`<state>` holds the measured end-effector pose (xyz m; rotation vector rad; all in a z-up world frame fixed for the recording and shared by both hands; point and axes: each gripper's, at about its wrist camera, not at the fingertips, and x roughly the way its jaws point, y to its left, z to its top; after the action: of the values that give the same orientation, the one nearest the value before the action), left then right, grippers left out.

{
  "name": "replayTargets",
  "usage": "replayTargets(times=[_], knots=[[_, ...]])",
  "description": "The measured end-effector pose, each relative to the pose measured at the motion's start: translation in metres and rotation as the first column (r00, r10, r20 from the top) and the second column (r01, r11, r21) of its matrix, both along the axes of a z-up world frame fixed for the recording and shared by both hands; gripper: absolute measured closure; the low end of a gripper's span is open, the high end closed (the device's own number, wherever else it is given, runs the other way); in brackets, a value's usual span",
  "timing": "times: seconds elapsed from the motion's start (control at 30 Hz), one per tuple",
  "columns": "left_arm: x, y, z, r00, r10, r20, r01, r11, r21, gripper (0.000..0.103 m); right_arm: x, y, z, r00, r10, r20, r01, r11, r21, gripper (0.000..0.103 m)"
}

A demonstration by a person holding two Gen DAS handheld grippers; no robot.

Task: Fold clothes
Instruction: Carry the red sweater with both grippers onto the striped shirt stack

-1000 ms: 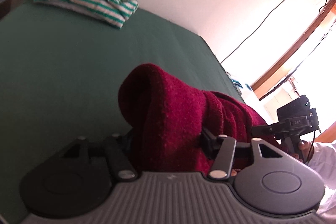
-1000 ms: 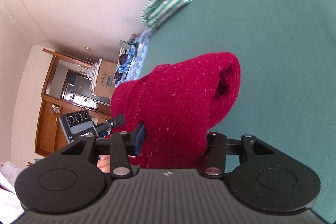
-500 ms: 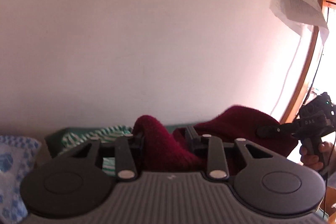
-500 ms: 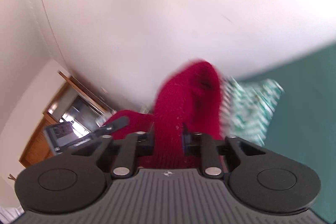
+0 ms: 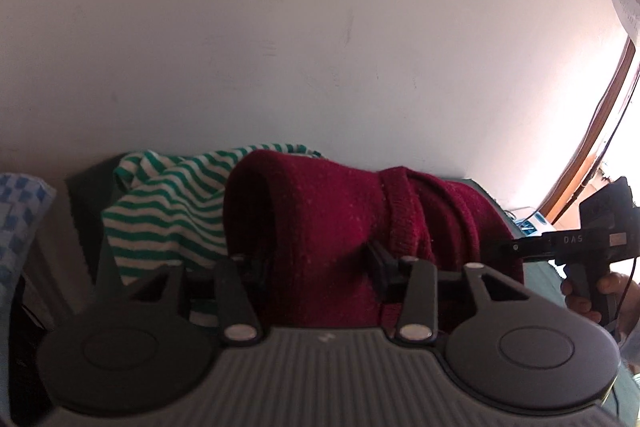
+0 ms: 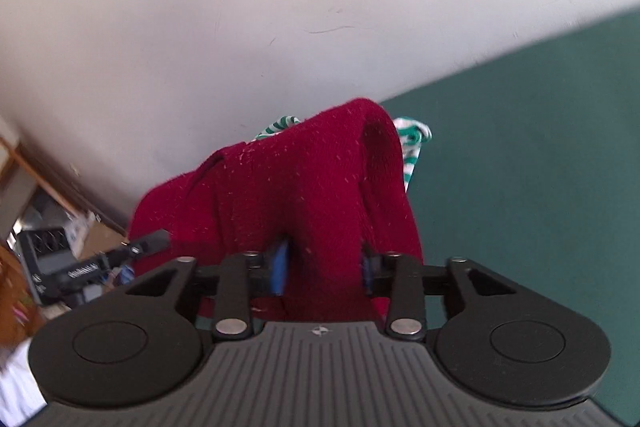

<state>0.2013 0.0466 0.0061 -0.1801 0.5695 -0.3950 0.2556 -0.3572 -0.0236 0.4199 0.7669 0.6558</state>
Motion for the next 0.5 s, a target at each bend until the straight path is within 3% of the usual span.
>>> replayTargets(times=[0.07,0.13,0.27,0.4,0.5], knots=[[-0.003,-0.006,-0.001,0.999,-0.006,0.033,0.004,0.997,0.082,0.03,0.003,0.006,0.004,0.998,0.041,0.051,-0.037,0.995,-0.091,0.032],[-0.005,-0.007,-0.004,0.999,-0.027,0.046,0.021,0.993,0.115,0.028,0.008,0.007,0.002,0.995,0.076,0.068,-0.065,0.987,-0.148,0.03],[0.001,-0.009,-0.017,0.996,-0.087,0.007,0.086,0.994,0.063,0.015,0.026,0.002,-0.014,0.987,0.158,0.024,-0.155,0.983,-0.096,0.021],[0.017,-0.019,-0.036,0.993,-0.114,-0.012,0.114,0.991,0.064,0.001,0.043,-0.004,-0.036,0.978,0.207,-0.01,-0.207,0.978,-0.008,0.013],[0.026,-0.024,-0.046,0.993,-0.116,-0.008,0.116,0.99,0.073,0.001,0.042,-0.004,-0.045,0.972,0.236,-0.015,-0.234,0.969,0.074,0.016]])
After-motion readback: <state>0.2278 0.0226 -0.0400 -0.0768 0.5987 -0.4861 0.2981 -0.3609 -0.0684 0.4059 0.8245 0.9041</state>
